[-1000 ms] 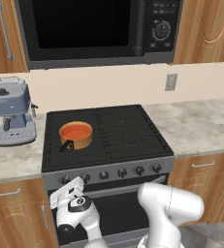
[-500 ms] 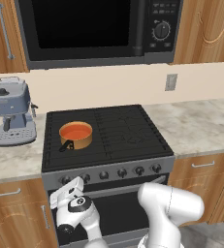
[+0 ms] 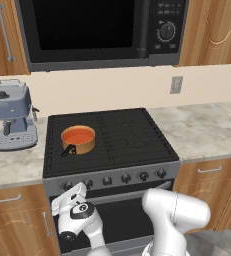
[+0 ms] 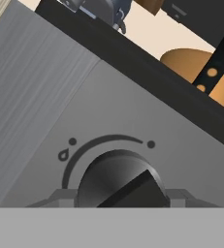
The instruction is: Wait until the marinara sauce is simmered to a deep red color and then turn off the stove.
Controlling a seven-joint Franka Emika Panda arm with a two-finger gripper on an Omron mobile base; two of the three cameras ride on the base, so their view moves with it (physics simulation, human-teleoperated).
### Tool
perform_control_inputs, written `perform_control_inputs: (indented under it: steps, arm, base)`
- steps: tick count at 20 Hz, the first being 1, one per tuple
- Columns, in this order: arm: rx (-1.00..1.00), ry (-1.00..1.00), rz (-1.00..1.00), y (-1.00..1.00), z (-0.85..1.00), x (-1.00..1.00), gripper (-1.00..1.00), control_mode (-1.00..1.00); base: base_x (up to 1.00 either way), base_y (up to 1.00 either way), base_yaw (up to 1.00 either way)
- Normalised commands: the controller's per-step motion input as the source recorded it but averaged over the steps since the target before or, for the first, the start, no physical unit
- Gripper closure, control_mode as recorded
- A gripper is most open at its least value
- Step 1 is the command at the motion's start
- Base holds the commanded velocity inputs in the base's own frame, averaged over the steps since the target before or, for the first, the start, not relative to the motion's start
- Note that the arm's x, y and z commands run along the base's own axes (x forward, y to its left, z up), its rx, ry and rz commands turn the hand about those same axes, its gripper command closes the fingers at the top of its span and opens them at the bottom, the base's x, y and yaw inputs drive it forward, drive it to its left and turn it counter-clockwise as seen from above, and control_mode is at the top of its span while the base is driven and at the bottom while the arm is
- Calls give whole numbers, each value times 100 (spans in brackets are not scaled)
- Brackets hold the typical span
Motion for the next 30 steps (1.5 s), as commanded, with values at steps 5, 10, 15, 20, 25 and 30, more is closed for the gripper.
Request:
perform_control_inputs:
  steps: [5, 10, 15, 20, 25, 30]
  arm:
    - [0, 0, 0, 0, 0, 0, 100, -100]
    - [0, 0, 0, 0, 0, 0, 100, -100]
    - [0, 0, 0, 0, 0, 0, 100, -100]
    - [0, 0, 0, 0, 0, 0, 100, -100]
    - [0, 0, 0, 0, 0, 0, 100, -100]
    - [0, 0, 0, 0, 0, 0, 100, -100]
  base:
    - [0, 0, 0]
    - [0, 0, 0]
    - [0, 0, 0]
    - [0, 0, 0]
    - [0, 0, 0]
    - [0, 0, 0]
